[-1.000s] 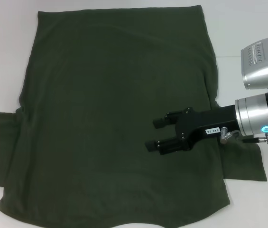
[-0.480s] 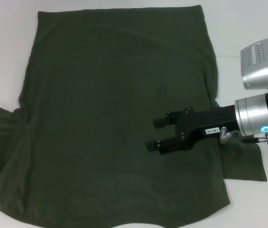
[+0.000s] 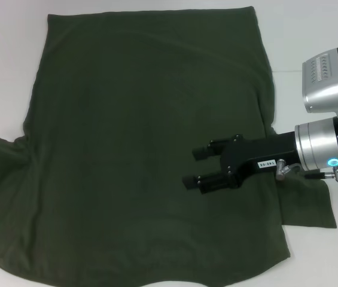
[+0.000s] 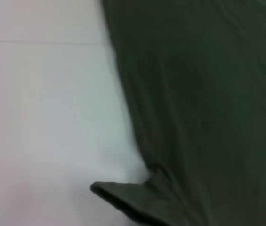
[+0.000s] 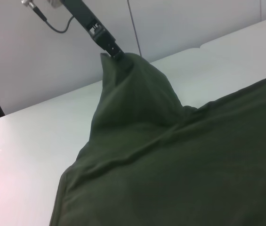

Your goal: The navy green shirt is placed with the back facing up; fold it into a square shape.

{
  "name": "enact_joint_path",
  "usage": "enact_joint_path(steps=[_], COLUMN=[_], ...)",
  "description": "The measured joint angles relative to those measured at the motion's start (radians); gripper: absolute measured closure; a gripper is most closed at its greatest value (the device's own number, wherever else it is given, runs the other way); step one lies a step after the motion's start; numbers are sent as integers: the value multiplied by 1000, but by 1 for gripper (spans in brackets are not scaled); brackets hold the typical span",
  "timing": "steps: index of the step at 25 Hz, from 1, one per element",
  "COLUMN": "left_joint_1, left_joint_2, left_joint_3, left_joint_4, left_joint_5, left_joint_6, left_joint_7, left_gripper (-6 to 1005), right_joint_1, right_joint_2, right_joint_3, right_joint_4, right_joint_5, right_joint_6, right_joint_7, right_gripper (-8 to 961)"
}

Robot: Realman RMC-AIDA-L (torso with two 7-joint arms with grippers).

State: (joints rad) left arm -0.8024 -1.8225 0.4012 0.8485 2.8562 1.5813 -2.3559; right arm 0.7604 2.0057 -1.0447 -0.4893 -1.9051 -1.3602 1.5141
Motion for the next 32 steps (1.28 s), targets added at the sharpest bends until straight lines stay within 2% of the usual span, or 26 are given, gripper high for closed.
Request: enact_joint_path(steps=[5,9,17,24,32], left_joint_1=[-43,-70,-128,-178,-190], left_joint_2=[8,6,-45,-59,-84], left_joint_3=[23,55,152,176,173], left_joint_4=[-1,-6,-2,-50,-126], left_joint_5=[0,-6,-10,-11,-23], left_joint_6=[38,57,72,51,-35], left_joint_7=[-55,-109,-198,-223,-233], left_gripper=[994,994,995,995,989], right_joint_1=[0,0,2,2,-6], right_joint_2=[4,7,13,16,16], right_joint_3=[1,5,5,2,7], right_joint_4=[1,1,-12,-15,-10], right_joint_5=[0,0,0,0,1], right_joint_6=[4,5,6,18,29], right_joint_7=[-7,-15,-24,-27,-21], right_gripper=[125,125,125,126,126])
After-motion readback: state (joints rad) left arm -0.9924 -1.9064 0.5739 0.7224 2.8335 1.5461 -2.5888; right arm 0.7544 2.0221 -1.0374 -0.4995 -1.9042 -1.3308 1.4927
